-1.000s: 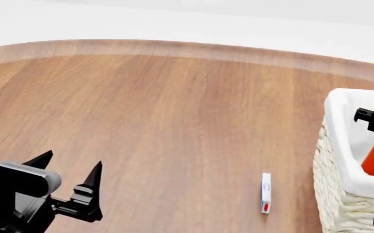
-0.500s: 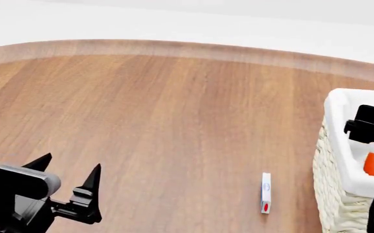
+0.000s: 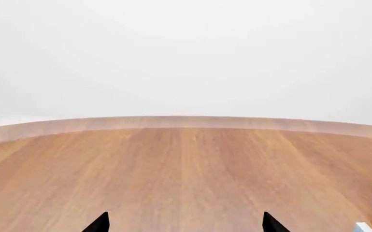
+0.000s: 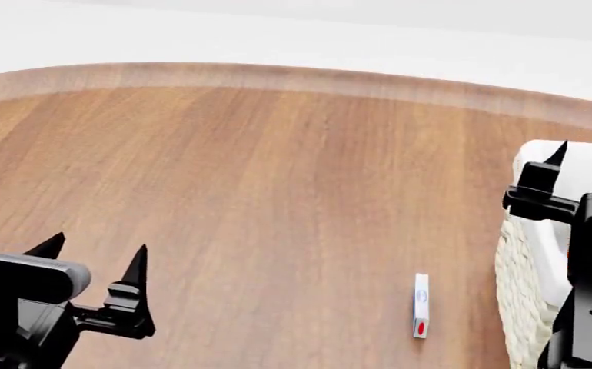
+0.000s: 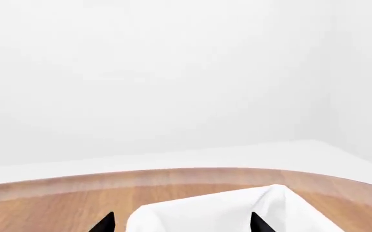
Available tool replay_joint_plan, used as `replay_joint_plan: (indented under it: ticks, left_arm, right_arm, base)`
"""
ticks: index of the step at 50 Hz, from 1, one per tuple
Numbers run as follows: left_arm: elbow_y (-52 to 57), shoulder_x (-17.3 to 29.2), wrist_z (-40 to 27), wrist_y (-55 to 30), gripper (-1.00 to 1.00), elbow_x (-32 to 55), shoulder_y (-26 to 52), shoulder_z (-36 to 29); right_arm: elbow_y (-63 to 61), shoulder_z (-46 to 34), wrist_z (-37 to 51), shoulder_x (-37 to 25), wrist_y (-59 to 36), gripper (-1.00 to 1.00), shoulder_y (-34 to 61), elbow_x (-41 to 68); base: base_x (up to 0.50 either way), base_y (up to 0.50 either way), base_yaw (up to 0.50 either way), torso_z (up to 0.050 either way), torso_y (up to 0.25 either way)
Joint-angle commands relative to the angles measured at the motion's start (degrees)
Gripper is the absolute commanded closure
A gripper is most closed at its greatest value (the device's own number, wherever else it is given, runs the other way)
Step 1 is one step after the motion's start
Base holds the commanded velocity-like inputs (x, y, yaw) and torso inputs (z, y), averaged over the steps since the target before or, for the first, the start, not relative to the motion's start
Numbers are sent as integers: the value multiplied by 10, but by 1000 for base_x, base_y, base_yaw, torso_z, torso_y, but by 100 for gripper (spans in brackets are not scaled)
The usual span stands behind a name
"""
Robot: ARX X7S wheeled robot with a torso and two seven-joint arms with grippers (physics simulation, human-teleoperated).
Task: Pick up the ketchup, and put it in the basket.
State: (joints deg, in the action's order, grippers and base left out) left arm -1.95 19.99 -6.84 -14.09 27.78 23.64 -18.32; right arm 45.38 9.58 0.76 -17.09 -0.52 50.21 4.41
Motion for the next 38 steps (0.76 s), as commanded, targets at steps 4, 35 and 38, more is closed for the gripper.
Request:
replay_joint_plan:
  ticks: [4,35,38]
  left_arm:
    - [42,-18,-45,12,-100,-16,-10,36]
    - [116,-41,-104,113,-100,-74,-93,26]
    - [137,-39,-108,112,-100,-71,-103,27]
  right_arm:
    - [-342,29,15,65,-71,-100,-168,14]
    - [-691,-70,57,119,-11,-100,-401,-45]
    - [-717,-82,60,125,-14,-100,-416,-45]
  base:
    - [0,0,0,0,0]
    - [0,0,0,0,0]
    - [0,0,0,0,0]
